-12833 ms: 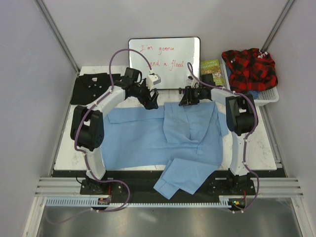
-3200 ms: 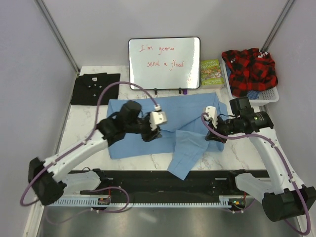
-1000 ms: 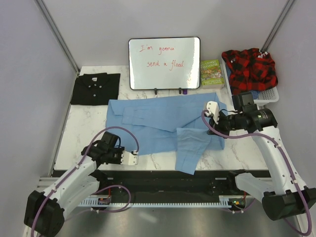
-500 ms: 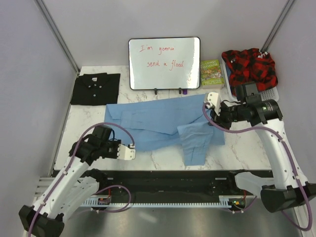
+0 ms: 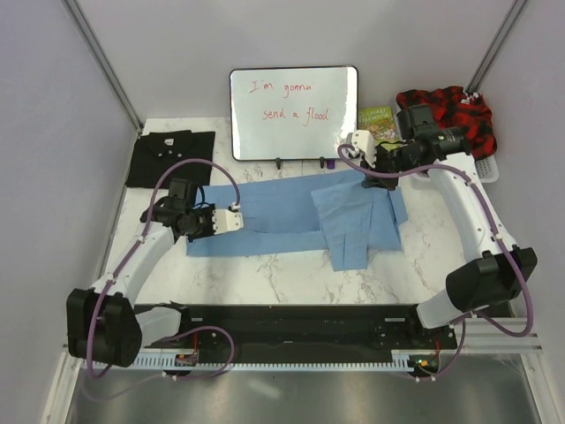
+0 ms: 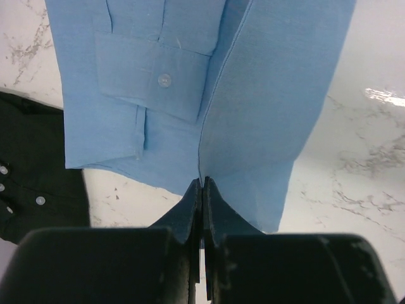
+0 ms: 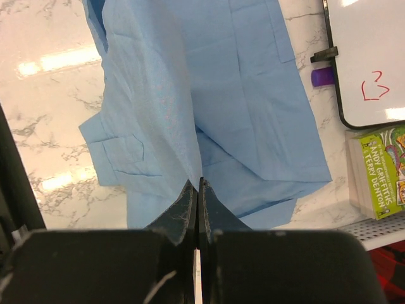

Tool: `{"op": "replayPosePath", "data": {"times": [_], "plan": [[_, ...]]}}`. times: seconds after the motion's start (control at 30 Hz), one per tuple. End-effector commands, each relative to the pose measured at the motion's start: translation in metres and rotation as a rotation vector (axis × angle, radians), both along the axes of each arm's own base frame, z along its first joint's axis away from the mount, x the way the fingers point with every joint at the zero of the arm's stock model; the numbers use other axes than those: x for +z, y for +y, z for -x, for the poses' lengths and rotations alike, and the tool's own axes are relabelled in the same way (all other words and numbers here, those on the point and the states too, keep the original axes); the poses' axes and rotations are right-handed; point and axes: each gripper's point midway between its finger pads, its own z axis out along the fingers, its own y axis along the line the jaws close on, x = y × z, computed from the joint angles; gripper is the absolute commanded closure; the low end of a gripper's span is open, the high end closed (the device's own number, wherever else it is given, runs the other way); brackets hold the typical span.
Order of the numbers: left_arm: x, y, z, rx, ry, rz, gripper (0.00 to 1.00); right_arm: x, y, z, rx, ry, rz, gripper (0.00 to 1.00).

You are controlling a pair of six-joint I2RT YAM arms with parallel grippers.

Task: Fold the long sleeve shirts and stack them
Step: Fold the shirt

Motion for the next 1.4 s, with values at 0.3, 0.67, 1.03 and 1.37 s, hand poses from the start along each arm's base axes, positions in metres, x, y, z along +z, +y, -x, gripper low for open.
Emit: {"op": "replayPosePath", "data": {"times": [0.3,0.67,1.03,1.37], "plan": [[-0.017,0.007,-0.063,0.033,-0.025,0.031,0.96,-0.013,0.016,-0.072,0.056,-0.088,0.034,1.00],[-0.035,0.011,-0.063,0.064,0.008,0.023,0.94,-0.044,0.027,-0.094,0.080,-0.061,0.077,1.00],[-0.043,0.016,-0.066,0.104,0.027,0.021,0.94,-0.065,0.028,-0.112,0.045,-0.074,0.086,1.00],[-0.060,0.023,-0.071,0.163,0.075,0.011,0.90,-0.094,0.032,-0.131,0.014,-0.064,0.093,0.96]]}}
